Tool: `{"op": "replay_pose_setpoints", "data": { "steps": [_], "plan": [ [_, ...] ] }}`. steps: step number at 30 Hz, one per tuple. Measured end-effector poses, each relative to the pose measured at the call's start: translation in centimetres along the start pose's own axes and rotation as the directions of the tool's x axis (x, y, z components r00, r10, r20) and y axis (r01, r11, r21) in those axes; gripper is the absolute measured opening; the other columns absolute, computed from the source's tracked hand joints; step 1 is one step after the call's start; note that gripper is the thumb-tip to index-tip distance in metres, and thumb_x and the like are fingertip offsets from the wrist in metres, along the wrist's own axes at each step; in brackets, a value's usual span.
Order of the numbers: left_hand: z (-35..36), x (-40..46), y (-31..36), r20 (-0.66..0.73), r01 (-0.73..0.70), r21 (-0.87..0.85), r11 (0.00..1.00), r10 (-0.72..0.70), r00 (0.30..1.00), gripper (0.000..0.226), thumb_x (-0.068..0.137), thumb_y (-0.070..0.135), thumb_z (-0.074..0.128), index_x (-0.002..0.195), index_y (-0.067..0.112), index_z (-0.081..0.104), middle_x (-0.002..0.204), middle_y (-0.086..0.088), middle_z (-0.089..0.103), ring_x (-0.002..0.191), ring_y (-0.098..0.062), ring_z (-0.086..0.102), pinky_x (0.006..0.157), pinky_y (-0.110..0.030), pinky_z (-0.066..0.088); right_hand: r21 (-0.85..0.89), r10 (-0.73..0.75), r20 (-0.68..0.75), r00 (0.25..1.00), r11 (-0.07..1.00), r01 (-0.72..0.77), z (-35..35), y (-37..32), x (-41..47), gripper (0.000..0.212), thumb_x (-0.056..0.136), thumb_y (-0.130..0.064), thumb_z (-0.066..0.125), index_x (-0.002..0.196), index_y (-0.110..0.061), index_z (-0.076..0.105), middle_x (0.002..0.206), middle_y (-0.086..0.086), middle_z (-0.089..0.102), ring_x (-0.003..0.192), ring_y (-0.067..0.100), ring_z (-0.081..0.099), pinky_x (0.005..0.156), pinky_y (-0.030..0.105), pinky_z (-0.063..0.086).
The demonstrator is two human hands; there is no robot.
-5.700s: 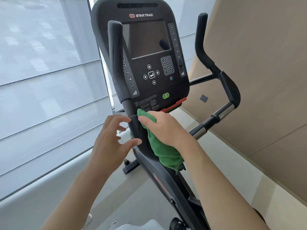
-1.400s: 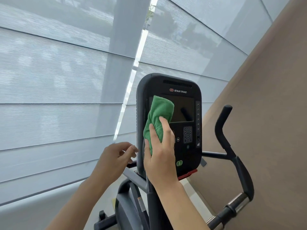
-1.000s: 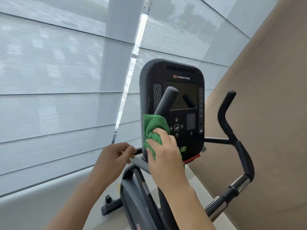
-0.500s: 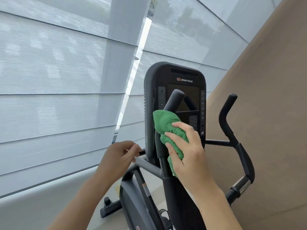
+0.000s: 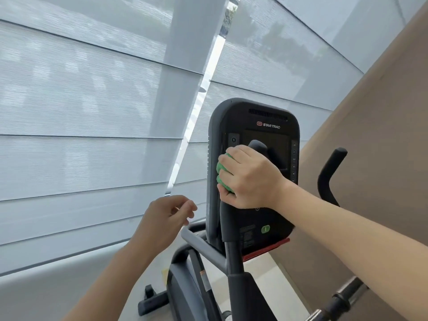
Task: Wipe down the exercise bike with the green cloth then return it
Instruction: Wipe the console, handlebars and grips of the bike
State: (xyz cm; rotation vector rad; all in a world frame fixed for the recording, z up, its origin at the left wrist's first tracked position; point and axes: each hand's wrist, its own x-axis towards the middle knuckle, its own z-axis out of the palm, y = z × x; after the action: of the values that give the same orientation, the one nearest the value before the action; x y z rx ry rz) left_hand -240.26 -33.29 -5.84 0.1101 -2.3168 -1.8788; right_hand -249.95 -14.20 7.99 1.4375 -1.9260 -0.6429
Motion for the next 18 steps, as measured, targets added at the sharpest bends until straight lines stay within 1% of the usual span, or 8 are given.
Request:
{"op": "replay_pose_setpoints", "data": {
  "steps": [2, 4, 6, 8, 12, 15, 17, 18],
  "plan": [
    [0.1, 0.5, -0.1, -0.008, 0.011, -0.003, 1.000, -0.011, 1.000, 0.025, 0.101, 0.030, 0.062, 0.081, 0.028, 0.078, 0.082, 0.009, 0.077, 0.072, -0.009, 0.074, 0.071, -0.027, 0.053, -0.028, 0.005, 0.038, 0.999, 1.000, -0.004, -0.2, -0.1, 0.7, 0.037, 0.097, -0.028, 0.050, 0.072, -0.006, 0.067, 0.077, 0.013, 0.062, 0.072, 0.034, 0.057, 0.071, 0.048, 0.051],
    [0.3, 0.9, -0.1, -0.009, 0.017, -0.009, 1.000, -0.017, 1.000, 0.026, 0.101, 0.030, 0.062, 0.081, 0.028, 0.078, 0.082, 0.008, 0.077, 0.072, -0.009, 0.074, 0.072, -0.026, 0.052, -0.109, 0.057, 0.179, 0.982, 0.993, -0.038, -0.7, -0.8, 1.6, 0.037, 0.095, -0.031, 0.051, 0.067, -0.011, 0.063, 0.070, 0.009, 0.057, 0.064, 0.029, 0.050, 0.063, 0.041, 0.045],
    [0.8, 1.2, 0.0, -0.002, 0.009, -0.010, 1.000, -0.009, 1.000, 0.026, 0.101, 0.029, 0.062, 0.081, 0.028, 0.078, 0.081, 0.008, 0.077, 0.072, -0.009, 0.074, 0.073, -0.028, 0.054, -0.169, 0.107, 0.348, 0.931, 0.984, -0.050, -0.9, -1.3, 2.7, 0.037, 0.096, -0.036, 0.051, 0.066, -0.015, 0.057, 0.070, 0.006, 0.056, 0.064, 0.026, 0.045, 0.061, 0.037, 0.036],
    [1.3, 1.3, 0.2, 0.013, -0.007, -0.003, 1.000, 0.007, 1.000, 0.026, 0.101, 0.028, 0.062, 0.080, 0.027, 0.078, 0.080, 0.008, 0.077, 0.071, -0.009, 0.074, 0.075, -0.030, 0.056, -0.156, 0.125, 0.442, 0.888, 0.986, -0.061, -1.0, -1.4, 3.8, 0.035, 0.096, -0.036, 0.051, 0.067, -0.017, 0.051, 0.068, 0.003, 0.051, 0.062, 0.024, 0.044, 0.061, 0.036, 0.032],
    [2.0, 0.8, 0.6, 0.055, -0.025, -0.011, 1.000, 0.025, 0.998, 0.025, 0.101, 0.029, 0.061, 0.081, 0.031, 0.078, 0.081, 0.008, 0.077, 0.073, -0.009, 0.074, 0.078, -0.032, 0.058, -0.084, 0.130, 0.626, 0.769, 0.992, -0.099, -0.4, -1.8, 7.0, 0.024, 0.087, -0.023, 0.052, 0.066, -0.019, 0.042, 0.067, -0.001, 0.043, 0.056, 0.021, 0.041, 0.062, 0.034, 0.046],
    [1.5, 0.0, 0.4, 0.072, -0.043, -0.015, 0.999, 0.044, 0.996, 0.024, 0.101, 0.031, 0.060, 0.083, 0.035, 0.077, 0.083, 0.010, 0.077, 0.074, -0.008, 0.075, 0.077, -0.032, 0.058, -0.092, 0.117, 0.665, 0.738, 0.993, -0.075, -0.2, -2.1, 8.0, 0.025, 0.089, -0.024, 0.053, 0.067, -0.021, 0.042, 0.068, -0.002, 0.045, 0.056, 0.019, 0.040, 0.052, 0.031, 0.030],
    [0.9, -0.5, 0.0, 0.061, -0.050, -0.022, 0.999, 0.051, 0.997, 0.023, 0.100, 0.031, 0.061, 0.085, 0.035, 0.077, 0.084, 0.010, 0.077, 0.075, -0.008, 0.075, 0.077, -0.034, 0.058, -0.081, 0.102, 0.633, 0.767, 0.995, -0.066, -0.4, -2.5, 7.2, 0.029, 0.092, -0.026, 0.052, 0.065, -0.020, 0.043, 0.066, -0.001, 0.047, 0.055, 0.019, 0.038, 0.052, 0.032, 0.024],
    [0.7, -0.6, -0.2, 0.056, -0.048, -0.024, 0.999, 0.049, 0.997, 0.022, 0.100, 0.031, 0.061, 0.085, 0.034, 0.077, 0.083, 0.010, 0.077, 0.075, -0.009, 0.074, 0.077, -0.034, 0.058, -0.070, 0.093, 0.610, 0.787, 0.996, -0.064, -0.6, -2.8, 6.4, 0.031, 0.094, -0.028, 0.050, 0.065, -0.019, 0.045, 0.067, 0.000, 0.050, 0.056, 0.019, 0.038, 0.055, 0.033, 0.026]
  ]
}}
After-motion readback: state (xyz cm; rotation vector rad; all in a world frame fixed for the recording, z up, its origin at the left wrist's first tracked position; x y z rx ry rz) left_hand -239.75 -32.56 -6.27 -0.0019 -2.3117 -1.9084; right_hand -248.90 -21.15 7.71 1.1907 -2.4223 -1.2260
